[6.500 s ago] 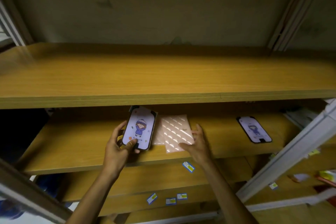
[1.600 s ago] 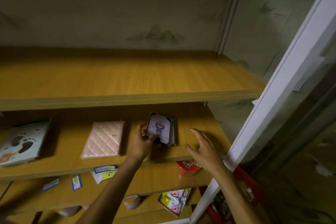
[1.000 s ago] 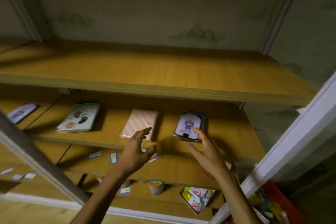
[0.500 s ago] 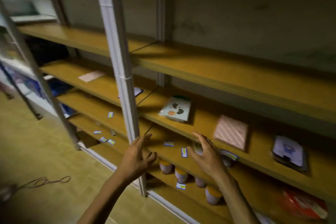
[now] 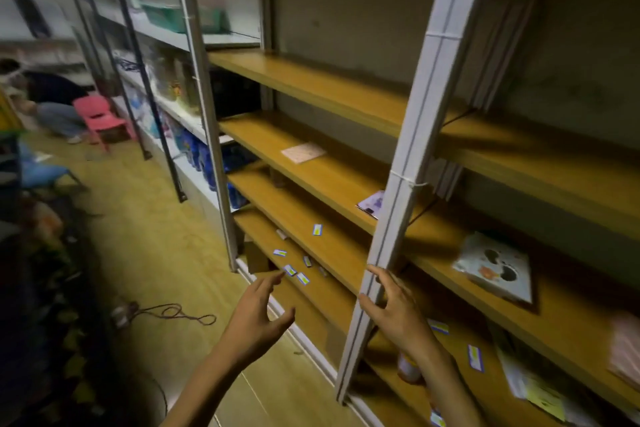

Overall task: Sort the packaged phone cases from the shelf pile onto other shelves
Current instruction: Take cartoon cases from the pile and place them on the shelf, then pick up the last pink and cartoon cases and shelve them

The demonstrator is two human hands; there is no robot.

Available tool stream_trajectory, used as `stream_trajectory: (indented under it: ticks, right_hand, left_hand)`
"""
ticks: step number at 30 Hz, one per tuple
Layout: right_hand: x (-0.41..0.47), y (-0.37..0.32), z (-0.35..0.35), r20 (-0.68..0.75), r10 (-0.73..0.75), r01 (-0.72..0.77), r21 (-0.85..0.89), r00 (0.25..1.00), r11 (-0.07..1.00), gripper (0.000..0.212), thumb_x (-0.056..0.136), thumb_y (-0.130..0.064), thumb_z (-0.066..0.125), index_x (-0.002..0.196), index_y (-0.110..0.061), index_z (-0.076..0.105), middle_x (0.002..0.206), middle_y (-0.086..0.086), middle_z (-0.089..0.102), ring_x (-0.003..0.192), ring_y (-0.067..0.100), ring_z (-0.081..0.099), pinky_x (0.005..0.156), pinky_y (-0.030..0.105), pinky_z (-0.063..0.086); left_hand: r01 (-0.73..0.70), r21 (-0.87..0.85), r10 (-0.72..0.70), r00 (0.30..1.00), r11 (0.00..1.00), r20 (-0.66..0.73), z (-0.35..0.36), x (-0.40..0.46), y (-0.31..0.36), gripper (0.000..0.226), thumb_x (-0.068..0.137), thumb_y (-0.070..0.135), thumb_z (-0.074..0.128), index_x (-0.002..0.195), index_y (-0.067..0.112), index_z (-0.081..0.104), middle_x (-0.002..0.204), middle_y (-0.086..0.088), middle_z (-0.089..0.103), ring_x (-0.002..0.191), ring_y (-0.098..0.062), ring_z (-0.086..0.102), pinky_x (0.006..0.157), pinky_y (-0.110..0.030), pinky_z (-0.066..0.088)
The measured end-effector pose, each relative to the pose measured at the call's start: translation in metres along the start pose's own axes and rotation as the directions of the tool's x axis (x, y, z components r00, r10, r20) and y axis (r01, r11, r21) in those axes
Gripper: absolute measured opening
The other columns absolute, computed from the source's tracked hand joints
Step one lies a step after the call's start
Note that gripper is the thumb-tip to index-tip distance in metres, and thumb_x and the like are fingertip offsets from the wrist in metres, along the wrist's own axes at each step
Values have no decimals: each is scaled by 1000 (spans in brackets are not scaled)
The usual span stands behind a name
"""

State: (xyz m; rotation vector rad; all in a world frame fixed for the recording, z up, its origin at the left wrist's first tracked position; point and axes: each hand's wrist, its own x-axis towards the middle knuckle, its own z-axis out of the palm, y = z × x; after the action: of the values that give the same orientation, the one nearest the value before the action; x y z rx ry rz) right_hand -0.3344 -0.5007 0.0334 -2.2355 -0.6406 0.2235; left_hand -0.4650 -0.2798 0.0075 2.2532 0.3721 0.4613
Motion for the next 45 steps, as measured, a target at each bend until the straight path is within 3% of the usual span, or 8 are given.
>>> stream_trajectory:
  ticks: [4,9,12,15,27,34,38,45]
  right_hand:
    - [56,-19,34,43,-6,7,-23,999,1000,54,89,-40,58,139,-37,37,142,-10,40,130,7,35,102,26,34]
    - [140,-36,61,44,-20,20,5,999,1000,53,90,-39,57,138,-39,37,142,-11,40,128,7,37,103,31,38]
    - [186,-45,70,4,-9,9,4,1000,1000,51,91,-37,57,138,-39,37,141,-12,40,121,0,33,96,24,35]
    - [228,-50,78,-18,6,-6,10,1000,1000,53,91,-40,57,139,-38,35,145,-10,38,128,5,35,97,26,36]
    - [325,-50,86,-203,202,-209,-15,958,978,56,90,-40,57,141,-38,33,148,-7,37,136,13,33,106,36,37]
    - [347,-63,111,-369,348,-358,44,862,933,58,90,-43,56,143,-39,32,149,-10,34,136,13,33,106,39,39]
    - [342,-66,120,-452,413,-429,72,790,900,58,91,-40,57,143,-35,33,147,-9,36,134,12,35,104,32,38]
    - [325,-44,112,-589,505,-594,53,631,803,58,91,-33,59,143,-22,37,147,3,40,136,21,33,105,36,36]
  left_hand:
    - [21,23,-20,1000,1000,-23,-19,41,-37,62,78,38,67,136,29,46,123,14,49,110,-2,49,91,-22,41]
    - [5,27,-5,1000,1000,4,-42,123,-69,64,78,37,66,138,26,44,121,17,47,103,24,41,91,-19,42]
    - [4,62,-7,999,998,46,-57,177,-82,65,83,35,68,141,26,40,128,12,47,108,8,48,91,-16,41]
    - [-34,84,29,998,996,58,-66,231,-95,67,82,39,66,142,26,39,135,5,50,120,-11,51,97,-31,47]
    - [-200,38,187,959,979,215,-54,393,-137,68,84,38,67,143,26,35,139,2,47,119,-7,43,96,-27,41]
    - [-309,-68,313,884,949,348,-49,474,-171,68,82,37,70,141,23,41,137,-1,50,122,-18,49,96,-33,45]
    - [-357,-126,376,835,926,401,-43,507,-179,69,80,34,74,140,22,42,134,-2,51,119,-19,51,94,-33,46]
    - [-416,-71,401,799,907,448,-17,546,-180,71,79,37,74,139,14,45,134,-9,54,122,-25,47,96,-39,43]
